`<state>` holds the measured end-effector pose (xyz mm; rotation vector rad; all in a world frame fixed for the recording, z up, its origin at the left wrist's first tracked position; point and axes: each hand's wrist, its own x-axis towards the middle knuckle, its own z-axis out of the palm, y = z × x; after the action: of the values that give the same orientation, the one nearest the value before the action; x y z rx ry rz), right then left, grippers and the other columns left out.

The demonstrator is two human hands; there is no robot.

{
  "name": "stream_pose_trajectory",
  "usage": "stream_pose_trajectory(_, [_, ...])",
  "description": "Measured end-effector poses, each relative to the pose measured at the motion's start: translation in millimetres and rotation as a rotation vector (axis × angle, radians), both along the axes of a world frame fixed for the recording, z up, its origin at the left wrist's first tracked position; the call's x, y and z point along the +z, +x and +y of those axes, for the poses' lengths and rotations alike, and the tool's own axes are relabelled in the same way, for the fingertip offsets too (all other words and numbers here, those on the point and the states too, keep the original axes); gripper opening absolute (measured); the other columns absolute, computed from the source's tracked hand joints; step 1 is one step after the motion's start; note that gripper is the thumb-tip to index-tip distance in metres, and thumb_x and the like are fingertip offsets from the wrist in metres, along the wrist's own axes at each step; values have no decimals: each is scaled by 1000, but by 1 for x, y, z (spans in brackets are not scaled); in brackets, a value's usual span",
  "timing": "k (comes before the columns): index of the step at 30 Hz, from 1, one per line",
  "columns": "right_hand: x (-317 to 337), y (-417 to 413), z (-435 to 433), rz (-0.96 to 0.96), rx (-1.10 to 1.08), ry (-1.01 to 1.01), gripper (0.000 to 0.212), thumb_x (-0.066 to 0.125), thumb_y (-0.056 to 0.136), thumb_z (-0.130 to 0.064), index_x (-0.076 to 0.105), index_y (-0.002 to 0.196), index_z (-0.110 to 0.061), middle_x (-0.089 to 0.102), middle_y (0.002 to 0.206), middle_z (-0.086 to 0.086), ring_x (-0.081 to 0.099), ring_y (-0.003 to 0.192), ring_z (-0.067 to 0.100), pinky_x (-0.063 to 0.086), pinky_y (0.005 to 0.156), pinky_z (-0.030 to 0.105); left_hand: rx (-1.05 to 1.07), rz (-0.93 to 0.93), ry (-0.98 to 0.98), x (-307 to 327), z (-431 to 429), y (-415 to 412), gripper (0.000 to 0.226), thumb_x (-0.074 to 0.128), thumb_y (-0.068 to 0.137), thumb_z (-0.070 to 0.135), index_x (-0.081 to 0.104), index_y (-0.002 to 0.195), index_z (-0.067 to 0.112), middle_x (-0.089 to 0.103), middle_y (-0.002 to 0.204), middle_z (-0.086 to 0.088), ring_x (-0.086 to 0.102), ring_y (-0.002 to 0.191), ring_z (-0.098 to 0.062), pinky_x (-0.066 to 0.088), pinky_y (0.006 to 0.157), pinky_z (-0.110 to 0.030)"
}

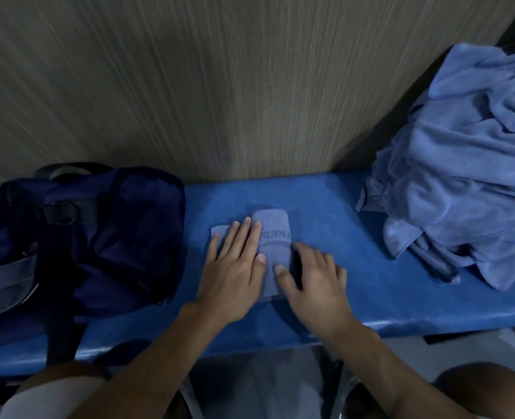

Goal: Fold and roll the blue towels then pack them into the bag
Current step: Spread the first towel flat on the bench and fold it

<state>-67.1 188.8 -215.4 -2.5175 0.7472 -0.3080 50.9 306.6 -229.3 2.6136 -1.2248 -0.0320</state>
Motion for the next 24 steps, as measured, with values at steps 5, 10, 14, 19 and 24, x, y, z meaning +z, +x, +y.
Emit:
stream_pose_trajectory(5, [-4, 6, 1, 73, 11, -18, 84, 8, 76, -66, 39, 141, -23, 50, 131, -5, 38, 122, 17, 24, 102, 37, 11, -13, 105, 0, 1, 0, 69, -5, 93, 48, -9, 154, 18, -2, 164, 0, -6, 150, -15, -1, 121, -49])
stream_pose_trajectory(10, [5, 11, 1, 64, -10, 106, 78, 32, 75, -73, 40, 138, -28, 59, 115, -9, 49, 114, 14, 26, 96, 34, 9, 37, 159, 0, 0, 1, 73, -18, 85, 51, -23, 149, 16, -10, 164, 1, -16, 149, -13, -9, 120, -47])
stream_pose_trajectory(14, [7, 12, -1, -97, -155, 351, 61, 69, 80, -42, 40, 131, -24, 62, 88, -11, 60, 95, 15, 37, 100, 36, 28, 104, 48, 5, -1, 2, 80, -13, 85, 52, -2, 155, 15, 5, 164, 3, -4, 150, -9, -3, 121, -39])
stream_pose_trajectory(19, [7, 11, 0, -301, -210, 614, 65, 76, 80, -21, 39, 133, -17, 60, 102, -4, 61, 87, 5, 51, 68, 14, 3, 4, -41, -1, 5, 0, 75, 13, 92, 58, 28, 151, 15, 26, 159, 1, 18, 147, -12, 14, 119, -38])
stream_pose_trajectory(24, [3, 14, -2, -217, -71, 484, 68, 79, 72, -24, 46, 131, -24, 53, 116, -1, 53, 105, 14, 49, 79, 24, 114, 214, -348, 6, 4, 5, 57, 51, 88, 47, 46, 136, 16, 44, 140, 1, 39, 132, -19, 30, 109, -34])
